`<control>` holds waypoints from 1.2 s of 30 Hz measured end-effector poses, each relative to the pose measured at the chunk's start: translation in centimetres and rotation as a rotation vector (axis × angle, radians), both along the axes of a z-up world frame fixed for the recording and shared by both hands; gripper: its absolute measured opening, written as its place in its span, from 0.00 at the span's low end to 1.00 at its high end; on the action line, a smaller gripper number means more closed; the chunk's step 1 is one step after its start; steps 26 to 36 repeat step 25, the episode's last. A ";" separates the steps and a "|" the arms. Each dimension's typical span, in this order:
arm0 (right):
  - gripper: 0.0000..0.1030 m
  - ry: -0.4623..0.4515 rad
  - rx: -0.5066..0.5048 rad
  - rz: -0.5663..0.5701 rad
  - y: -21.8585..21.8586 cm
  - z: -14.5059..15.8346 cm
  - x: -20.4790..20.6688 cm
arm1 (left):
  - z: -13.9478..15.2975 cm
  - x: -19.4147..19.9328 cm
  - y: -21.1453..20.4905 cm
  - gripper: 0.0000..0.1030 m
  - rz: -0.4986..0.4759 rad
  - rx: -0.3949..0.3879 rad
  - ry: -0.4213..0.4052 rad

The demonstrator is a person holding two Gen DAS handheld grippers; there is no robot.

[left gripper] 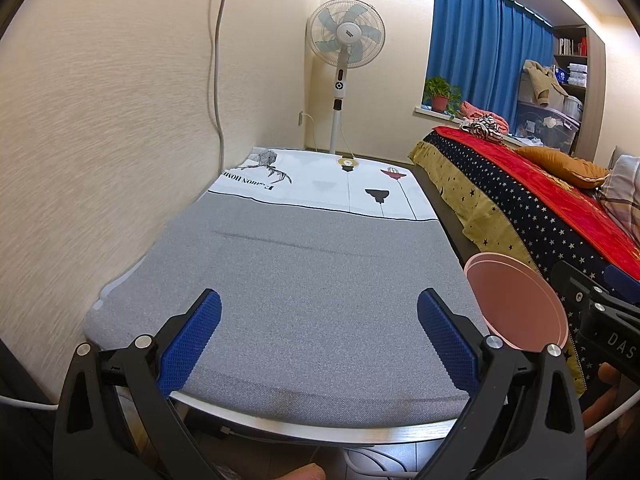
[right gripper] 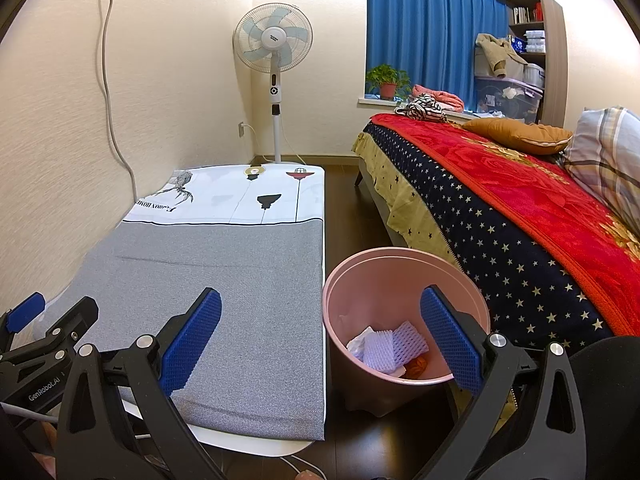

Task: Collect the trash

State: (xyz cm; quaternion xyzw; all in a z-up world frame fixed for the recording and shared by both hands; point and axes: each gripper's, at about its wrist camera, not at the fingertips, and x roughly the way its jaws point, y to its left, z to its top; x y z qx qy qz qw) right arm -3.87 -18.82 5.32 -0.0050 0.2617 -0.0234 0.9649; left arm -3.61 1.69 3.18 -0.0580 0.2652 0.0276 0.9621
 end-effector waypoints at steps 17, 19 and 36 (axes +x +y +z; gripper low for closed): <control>0.95 0.000 0.001 0.000 0.0 0.0 0.0 | -0.2 -0.1 0.1 0.92 -0.007 -0.013 0.007; 0.95 -0.001 -0.001 0.000 0.0 0.0 0.0 | -0.2 -0.1 0.1 0.92 -0.002 -0.012 0.005; 0.95 -0.001 -0.001 0.000 0.0 0.0 0.0 | 0.0 0.0 0.0 0.92 0.006 -0.011 0.008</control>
